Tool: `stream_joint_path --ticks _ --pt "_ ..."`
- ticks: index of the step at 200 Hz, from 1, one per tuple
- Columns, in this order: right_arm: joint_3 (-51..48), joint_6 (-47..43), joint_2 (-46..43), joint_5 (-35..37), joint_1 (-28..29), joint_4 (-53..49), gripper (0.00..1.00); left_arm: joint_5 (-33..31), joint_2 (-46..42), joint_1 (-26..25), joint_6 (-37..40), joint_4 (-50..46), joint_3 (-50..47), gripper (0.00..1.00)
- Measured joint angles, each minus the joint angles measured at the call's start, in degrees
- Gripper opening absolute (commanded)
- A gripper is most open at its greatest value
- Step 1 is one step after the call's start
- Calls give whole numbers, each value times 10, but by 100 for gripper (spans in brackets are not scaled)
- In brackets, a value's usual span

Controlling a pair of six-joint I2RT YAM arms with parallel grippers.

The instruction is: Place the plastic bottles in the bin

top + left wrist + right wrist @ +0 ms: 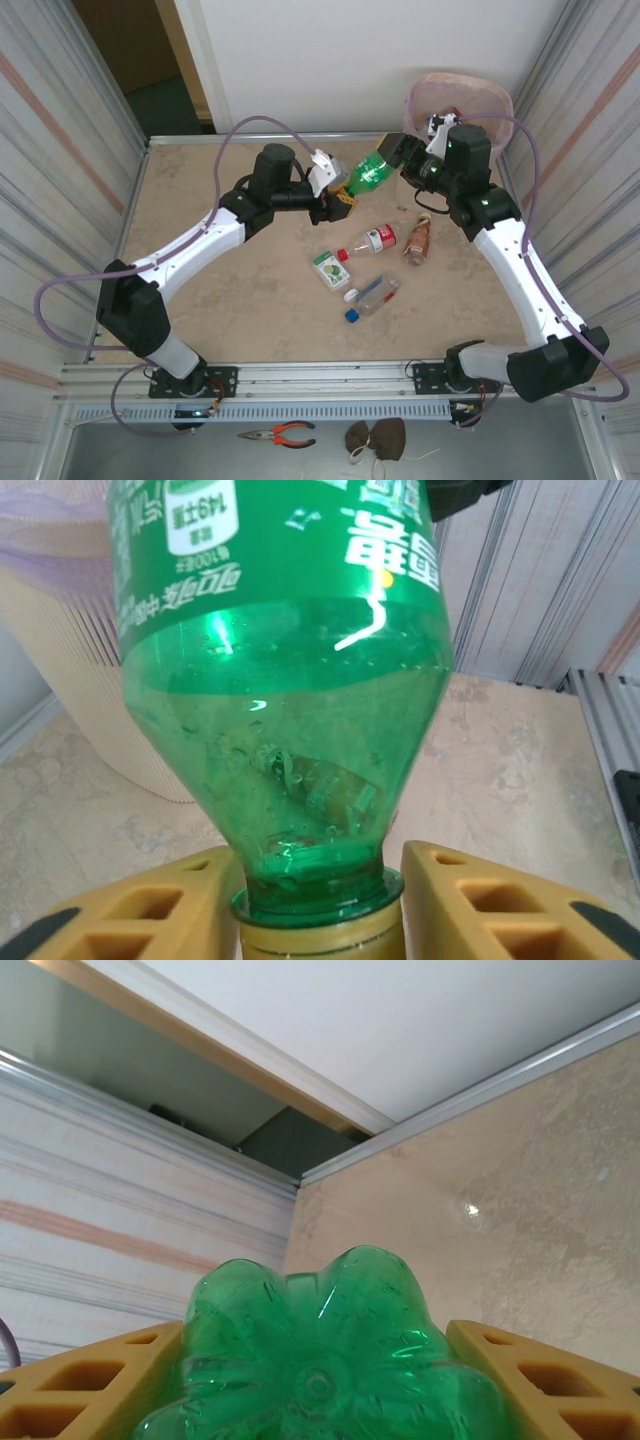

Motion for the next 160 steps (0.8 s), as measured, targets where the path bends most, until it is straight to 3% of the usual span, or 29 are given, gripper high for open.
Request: stream_joint_path --ticks 60,160 --pt "80 -61 13 39 -23 -59 55 -10 -53 0 -7 2 -36 61" --pt "319 -237 151 129 -202 -148 52 -37 -129 0 -20 2 -96 62"
